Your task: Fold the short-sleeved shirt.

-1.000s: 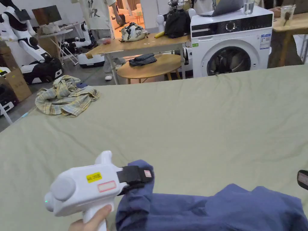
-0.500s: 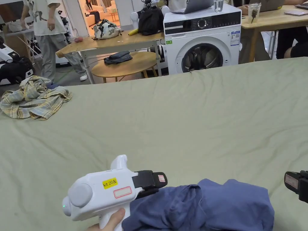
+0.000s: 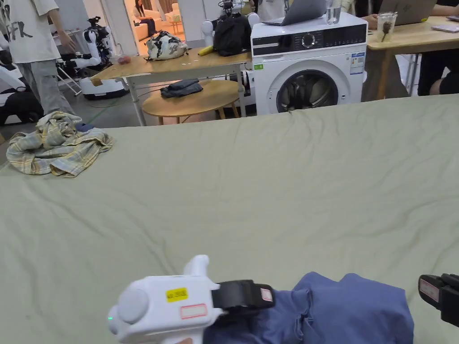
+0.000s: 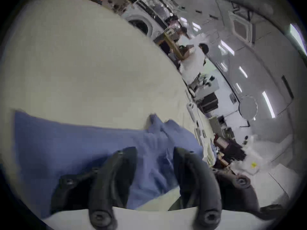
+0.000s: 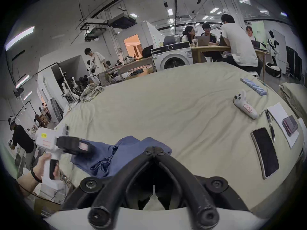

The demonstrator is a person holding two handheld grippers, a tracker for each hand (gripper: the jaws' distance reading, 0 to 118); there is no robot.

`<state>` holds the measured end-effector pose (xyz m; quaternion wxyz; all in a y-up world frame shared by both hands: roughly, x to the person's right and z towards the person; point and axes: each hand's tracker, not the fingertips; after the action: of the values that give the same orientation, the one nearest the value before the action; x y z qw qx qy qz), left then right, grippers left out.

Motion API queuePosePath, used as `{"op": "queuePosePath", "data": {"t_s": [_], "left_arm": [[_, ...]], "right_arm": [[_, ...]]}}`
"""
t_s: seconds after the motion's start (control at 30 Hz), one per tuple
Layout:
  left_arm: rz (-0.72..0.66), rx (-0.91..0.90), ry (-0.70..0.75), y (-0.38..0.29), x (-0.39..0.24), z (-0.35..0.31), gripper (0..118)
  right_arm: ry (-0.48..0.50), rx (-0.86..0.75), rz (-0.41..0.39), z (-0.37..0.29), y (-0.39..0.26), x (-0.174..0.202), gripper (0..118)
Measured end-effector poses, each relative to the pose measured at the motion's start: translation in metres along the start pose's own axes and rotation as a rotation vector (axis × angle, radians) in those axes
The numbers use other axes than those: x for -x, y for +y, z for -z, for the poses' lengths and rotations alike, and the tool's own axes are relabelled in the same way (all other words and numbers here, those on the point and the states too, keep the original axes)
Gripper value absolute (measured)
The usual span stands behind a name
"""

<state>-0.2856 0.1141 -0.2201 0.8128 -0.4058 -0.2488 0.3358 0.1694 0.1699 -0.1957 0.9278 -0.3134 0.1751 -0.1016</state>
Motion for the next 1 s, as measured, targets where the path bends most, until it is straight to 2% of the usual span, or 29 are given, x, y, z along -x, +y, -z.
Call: {"op": "queuePosePath", "data": {"t_s": [0.1, 0.2, 0.27, 0.37, 0.43, 0.5, 0.53, 0.57, 0.6, 0.7, 0.83, 0.9, 1.0], "left_arm": [[-0.034, -0.055, 0.075, 0.010, 0.028, -0.061, 50], [-0.115, -0.126, 0.158, 0.007, 0.061, -0.100, 50], [-0.190, -0.167, 0.141, -0.001, 0.084, -0.108, 50], [-0.353, -0.193, 0.035, -0.018, 0.113, -0.088, 50], [-0.438, -0.125, -0.057, -0.030, 0.127, -0.059, 49], [-0.494, -0.150, -0.292, -0.037, 0.134, -0.037, 49], [-0.528, -0.165, -0.324, -0.038, 0.135, -0.031, 45], [-0.557, -0.185, -0.311, -0.038, 0.131, -0.027, 28], [-0.549, -0.192, -0.301, -0.037, 0.129, -0.026, 7], [-0.460, -0.167, -0.227, -0.034, 0.119, -0.021, 7], [-0.475, -0.206, -0.202, -0.035, 0.109, -0.045, 7], [-0.433, -0.255, -0.165, -0.030, 0.101, -0.079, 7], [-0.333, -0.324, -0.024, -0.013, 0.082, -0.145, 7]], "right_arm": [[0.034, 0.000, 0.034, 0.006, 0.000, -0.002, 0], [0.032, 0.008, 0.025, 0.008, -0.001, 0.003, 0], [0.030, 0.017, 0.015, 0.010, -0.002, 0.005, 0], [0.038, 0.029, 0.014, 0.010, -0.005, 0.010, 0], [0.037, 0.036, 0.013, 0.009, -0.006, 0.012, 0], [0.027, 0.045, 0.000, 0.006, -0.007, 0.015, 0], [0.020, 0.046, -0.009, 0.003, -0.007, 0.016, 0], [0.015, 0.044, -0.018, 0.001, -0.007, 0.017, 0], [0.011, 0.041, -0.021, -0.002, -0.007, 0.017, 0], [0.007, 0.033, -0.001, -0.005, -0.006, 0.015, 0], [0.019, 0.023, 0.045, -0.008, -0.003, 0.011, 0], [0.023, 0.019, 0.048, -0.009, -0.001, 0.010, 0], [0.022, 0.008, 0.032, -0.009, 0.000, 0.011, 0]]}}
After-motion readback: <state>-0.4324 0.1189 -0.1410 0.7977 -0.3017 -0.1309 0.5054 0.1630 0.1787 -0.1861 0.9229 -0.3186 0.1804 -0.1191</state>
